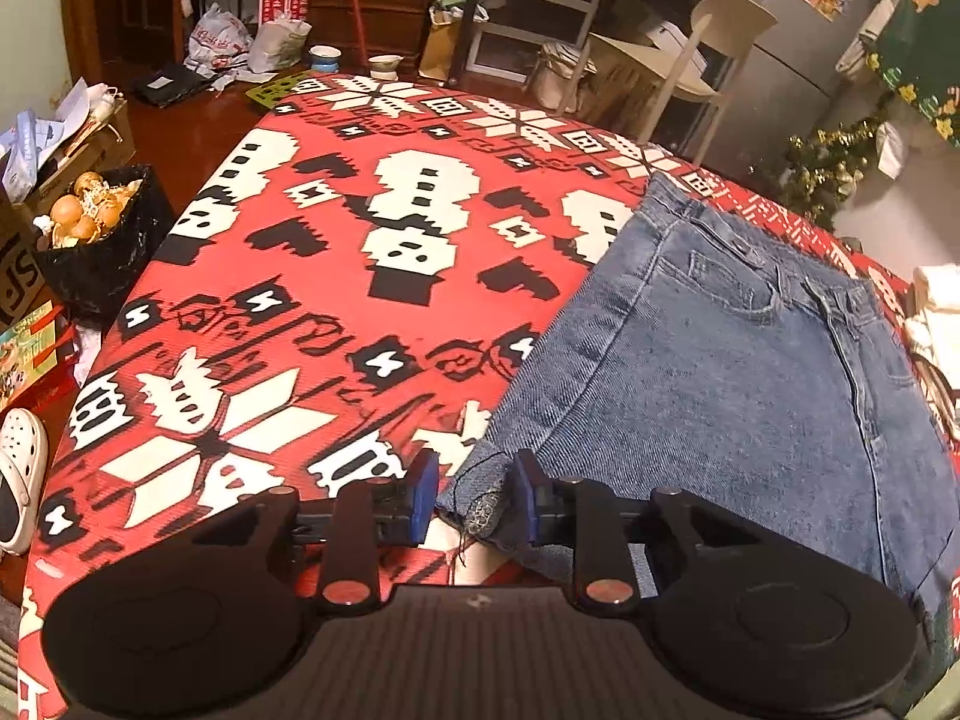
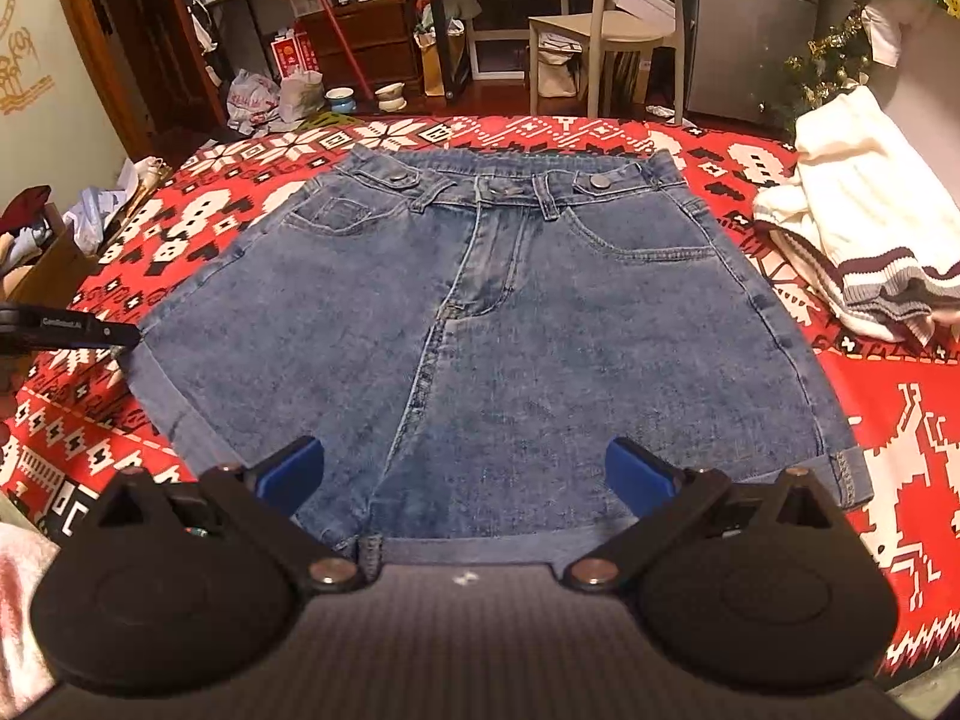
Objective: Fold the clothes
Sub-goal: 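Grasp the cuff of one shorts leg with the left gripper and lift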
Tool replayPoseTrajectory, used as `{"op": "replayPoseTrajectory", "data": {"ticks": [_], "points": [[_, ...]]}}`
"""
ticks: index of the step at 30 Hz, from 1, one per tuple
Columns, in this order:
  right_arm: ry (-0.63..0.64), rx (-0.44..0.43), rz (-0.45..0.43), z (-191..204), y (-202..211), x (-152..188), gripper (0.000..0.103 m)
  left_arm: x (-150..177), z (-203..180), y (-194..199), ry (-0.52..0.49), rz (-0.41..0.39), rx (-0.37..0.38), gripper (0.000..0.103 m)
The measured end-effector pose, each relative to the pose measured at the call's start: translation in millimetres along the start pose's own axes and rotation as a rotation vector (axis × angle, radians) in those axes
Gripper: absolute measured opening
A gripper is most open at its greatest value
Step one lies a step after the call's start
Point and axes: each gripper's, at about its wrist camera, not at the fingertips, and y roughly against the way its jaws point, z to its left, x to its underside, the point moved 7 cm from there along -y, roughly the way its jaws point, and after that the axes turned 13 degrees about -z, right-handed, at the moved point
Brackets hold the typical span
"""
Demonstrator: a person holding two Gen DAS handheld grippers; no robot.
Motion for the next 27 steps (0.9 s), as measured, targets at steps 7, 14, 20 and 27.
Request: {"op": "replayPoseTrajectory", "data": {"ticks": [7, 14, 20, 27], "points": [[0.007, -0.012, 0.003, 3, 0, 4, 0.101, 8, -21, -2, -0.155, -0.024, -0.026, 0.041], [0.009, -0.013, -0.008, 2, 4, 1, 0.101, 5, -22, 2, -0.136, -0.027, -0.053, 0.016], [0.013, -0.017, -0.021, 3, 8, -3, 0.101, -5, -39, 21, -0.175, -0.061, -0.098, 0.014], [0.002, -0.027, -0.048, 3, 21, -12, 0.101, -31, -83, 62, -0.198, -0.117, -0.084, 0.014]]}}
